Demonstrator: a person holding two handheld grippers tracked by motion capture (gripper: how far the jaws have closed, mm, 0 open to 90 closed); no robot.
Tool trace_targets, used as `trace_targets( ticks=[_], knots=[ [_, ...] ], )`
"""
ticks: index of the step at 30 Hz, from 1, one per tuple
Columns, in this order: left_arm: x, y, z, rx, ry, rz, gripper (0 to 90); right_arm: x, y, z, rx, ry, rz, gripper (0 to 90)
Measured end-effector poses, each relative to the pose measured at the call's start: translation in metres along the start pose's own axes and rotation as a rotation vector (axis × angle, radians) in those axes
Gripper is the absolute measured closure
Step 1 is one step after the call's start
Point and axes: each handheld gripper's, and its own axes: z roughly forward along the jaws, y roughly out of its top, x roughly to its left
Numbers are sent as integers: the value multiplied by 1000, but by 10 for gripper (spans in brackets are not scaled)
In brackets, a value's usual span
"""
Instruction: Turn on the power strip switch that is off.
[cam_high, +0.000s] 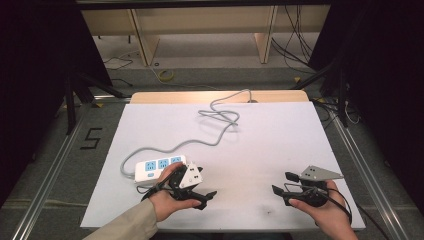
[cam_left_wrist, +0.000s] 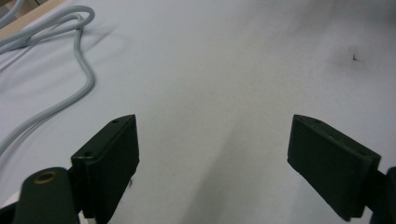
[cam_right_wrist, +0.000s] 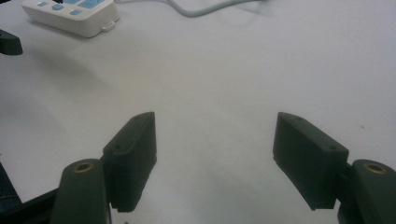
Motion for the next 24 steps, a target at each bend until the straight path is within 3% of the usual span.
trace_targets(
  ticks=[3,6,14,19,21,24],
  knots=[
    [-1,1,0,-4,2,12,187,0,0,0,-2,0,0,308],
    [-1,1,-1,-6,2,21,264,0,0,0,0,0,0,307],
    [1,5,-3,-44,-12,16,614,1,0,1,5,1,-1,307],
    [6,6,-5,-41,28,-8,843,1,0,2,5,3,-1,306],
    [9,7,-7,-43,42,-21,893,1,0,2,4,5,0,305],
    [11,6,-8,-37,48,-27,895,1,0,2,4,8,-1,304]
  ],
)
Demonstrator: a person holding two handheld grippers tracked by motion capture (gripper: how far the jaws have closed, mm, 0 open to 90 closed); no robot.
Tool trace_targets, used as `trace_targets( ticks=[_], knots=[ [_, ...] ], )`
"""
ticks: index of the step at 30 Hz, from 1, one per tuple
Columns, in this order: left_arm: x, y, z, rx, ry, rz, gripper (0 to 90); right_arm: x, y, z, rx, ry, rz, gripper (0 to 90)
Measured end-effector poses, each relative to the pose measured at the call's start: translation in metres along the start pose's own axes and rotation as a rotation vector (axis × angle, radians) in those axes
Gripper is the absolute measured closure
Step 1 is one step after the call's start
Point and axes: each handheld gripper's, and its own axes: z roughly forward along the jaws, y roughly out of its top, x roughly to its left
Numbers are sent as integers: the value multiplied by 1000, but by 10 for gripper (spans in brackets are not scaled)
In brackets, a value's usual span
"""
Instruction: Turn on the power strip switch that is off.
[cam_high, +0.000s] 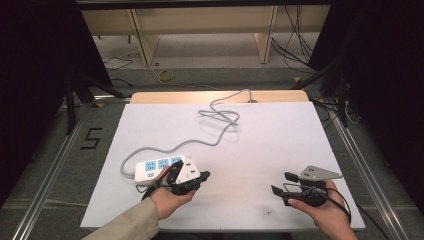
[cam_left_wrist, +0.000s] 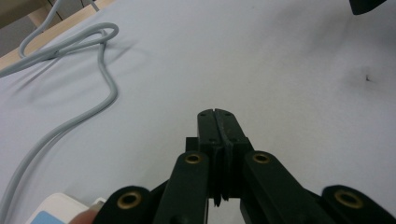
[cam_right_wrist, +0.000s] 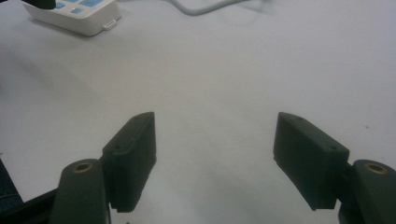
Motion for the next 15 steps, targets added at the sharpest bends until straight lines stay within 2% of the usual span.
trace_targets(
  ticks=[15],
  knots=[
    [7,-2,-3,8,25,-33,896,0,0,0,1,2,1,303]
  ],
)
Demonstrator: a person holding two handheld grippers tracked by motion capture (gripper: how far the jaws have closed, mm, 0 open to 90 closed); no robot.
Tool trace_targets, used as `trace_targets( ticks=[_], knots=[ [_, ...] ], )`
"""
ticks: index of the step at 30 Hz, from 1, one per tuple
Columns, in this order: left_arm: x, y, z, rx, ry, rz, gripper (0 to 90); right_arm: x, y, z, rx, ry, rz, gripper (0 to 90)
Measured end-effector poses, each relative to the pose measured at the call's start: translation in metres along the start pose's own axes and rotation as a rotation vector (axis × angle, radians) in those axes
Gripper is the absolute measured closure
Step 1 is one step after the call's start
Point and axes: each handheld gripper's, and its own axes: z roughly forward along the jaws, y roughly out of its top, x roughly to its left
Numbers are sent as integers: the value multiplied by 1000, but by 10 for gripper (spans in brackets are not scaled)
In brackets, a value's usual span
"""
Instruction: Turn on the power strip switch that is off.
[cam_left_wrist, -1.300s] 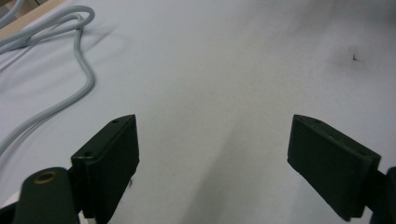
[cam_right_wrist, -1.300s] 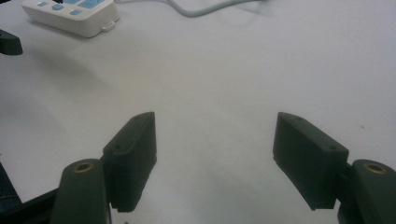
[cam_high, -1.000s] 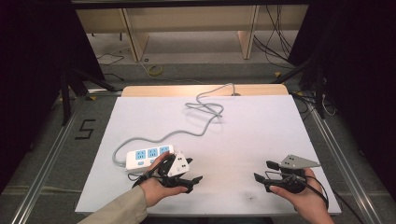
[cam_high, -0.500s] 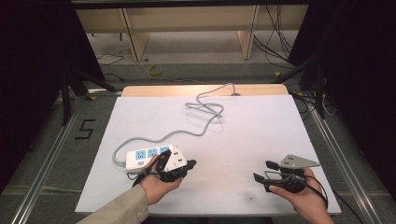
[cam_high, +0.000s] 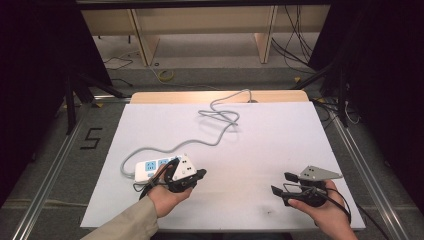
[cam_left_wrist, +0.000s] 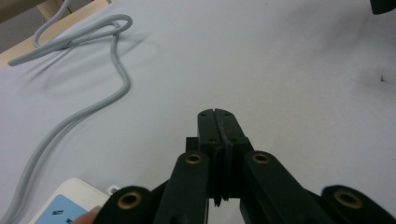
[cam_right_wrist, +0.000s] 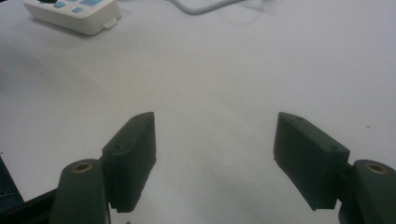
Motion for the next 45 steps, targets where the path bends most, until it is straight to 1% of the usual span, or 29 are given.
trace_targets(
  ticks=[10,12,14,15,23,45],
  knots=[
    [6,-3,-4,11,23,-6,897,0,0,-1,1,0,-3,304],
    [7,-4,-5,9,24,-18,897,0,0,-1,2,0,-3,304],
    [8,-4,-5,8,18,-21,897,0,0,-1,2,0,-3,304],
    [9,-4,-6,5,7,-37,897,0,0,0,3,2,-2,304],
    [12,-5,-8,9,27,-32,897,0,0,0,3,2,-2,304],
    [22,-8,-15,8,63,-56,898,0,0,-1,4,-1,-5,303]
  ],
)
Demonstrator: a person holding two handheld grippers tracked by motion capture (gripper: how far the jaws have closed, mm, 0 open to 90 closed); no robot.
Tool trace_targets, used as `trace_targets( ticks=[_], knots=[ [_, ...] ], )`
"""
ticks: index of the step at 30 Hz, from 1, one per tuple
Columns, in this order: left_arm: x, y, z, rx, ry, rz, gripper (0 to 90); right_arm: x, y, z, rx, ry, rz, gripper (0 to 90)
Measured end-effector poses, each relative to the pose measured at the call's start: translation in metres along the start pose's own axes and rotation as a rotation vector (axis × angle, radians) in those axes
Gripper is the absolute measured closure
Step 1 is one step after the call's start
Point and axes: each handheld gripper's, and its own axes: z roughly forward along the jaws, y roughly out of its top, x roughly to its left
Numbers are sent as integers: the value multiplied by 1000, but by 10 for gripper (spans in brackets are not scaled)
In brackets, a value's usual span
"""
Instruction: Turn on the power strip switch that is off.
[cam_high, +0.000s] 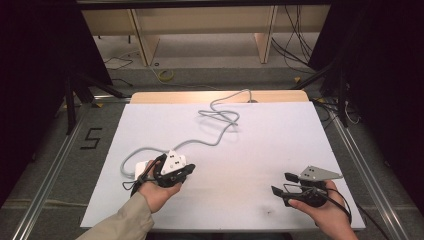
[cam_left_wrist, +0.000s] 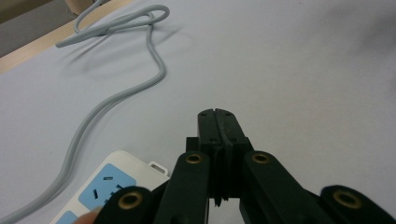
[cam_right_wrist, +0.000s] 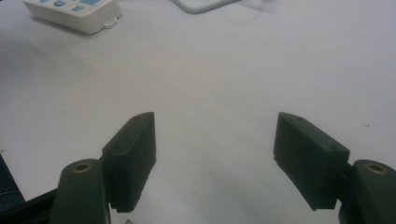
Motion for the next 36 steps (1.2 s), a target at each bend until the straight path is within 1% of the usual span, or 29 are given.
trace_targets(
  ticks=[2,3,5,10,18,20,26,31,36],
  knots=[
    [2,-1,-2,0,13,5,898,0,0,0,0,-3,-3,303],
    [2,-1,-2,0,13,5,898,0,0,-1,-1,-3,-3,303],
    [4,-1,-4,0,24,0,898,0,0,0,0,-3,-3,303],
    [7,-3,-7,-3,35,-14,898,0,0,-1,-1,-5,-5,303],
    [11,-4,-11,-3,52,-19,898,0,0,-1,-4,-6,-2,303],
    [13,-6,-13,-4,62,-23,898,0,0,-1,-3,-7,-2,303],
    [17,-8,-16,-5,76,-28,898,0,1,-1,-6,-11,1,303],
    [19,-9,-18,-2,78,-31,898,0,0,-1,-6,-12,0,303],
    [21,-10,-20,-1,86,-42,898,-1,0,-1,-8,-13,3,303]
  ],
)
